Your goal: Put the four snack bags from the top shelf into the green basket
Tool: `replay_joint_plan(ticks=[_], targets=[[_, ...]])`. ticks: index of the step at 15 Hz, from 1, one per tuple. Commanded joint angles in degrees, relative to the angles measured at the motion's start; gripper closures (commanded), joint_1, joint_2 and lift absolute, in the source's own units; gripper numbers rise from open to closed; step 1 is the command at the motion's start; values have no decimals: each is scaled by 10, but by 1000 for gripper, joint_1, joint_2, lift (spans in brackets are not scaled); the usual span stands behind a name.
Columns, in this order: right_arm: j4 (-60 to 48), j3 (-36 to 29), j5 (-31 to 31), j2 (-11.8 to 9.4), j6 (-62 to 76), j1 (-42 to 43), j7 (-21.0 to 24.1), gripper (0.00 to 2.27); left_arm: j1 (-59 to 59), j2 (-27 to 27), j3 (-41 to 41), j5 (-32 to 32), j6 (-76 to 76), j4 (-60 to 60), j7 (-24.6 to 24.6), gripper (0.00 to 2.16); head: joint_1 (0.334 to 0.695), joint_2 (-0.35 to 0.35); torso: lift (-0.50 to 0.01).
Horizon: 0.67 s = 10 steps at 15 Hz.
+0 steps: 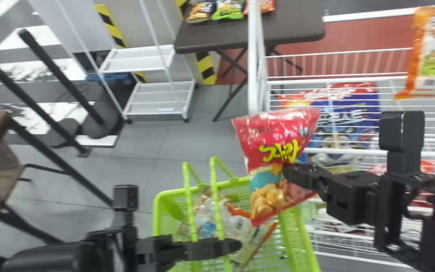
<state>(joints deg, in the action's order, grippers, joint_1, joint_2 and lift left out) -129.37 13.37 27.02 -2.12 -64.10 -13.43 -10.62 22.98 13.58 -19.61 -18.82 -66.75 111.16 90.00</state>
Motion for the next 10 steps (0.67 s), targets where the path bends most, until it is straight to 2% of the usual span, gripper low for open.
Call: replay_joint_plan(ticks=[1,6,10], targets=[[12,32,24,1,-46,12,0,2260,-2,0,-1,1,0,-2,6,2148,695,350,0],[125,90,28,10,-83,60,2,2256,-8,2,0,-1,-5,-2,6,2148,695,350,0],[251,153,7,19,-23,123,8,2256,-10,1,1,-1,-9,-2,6,2148,695,350,0]])
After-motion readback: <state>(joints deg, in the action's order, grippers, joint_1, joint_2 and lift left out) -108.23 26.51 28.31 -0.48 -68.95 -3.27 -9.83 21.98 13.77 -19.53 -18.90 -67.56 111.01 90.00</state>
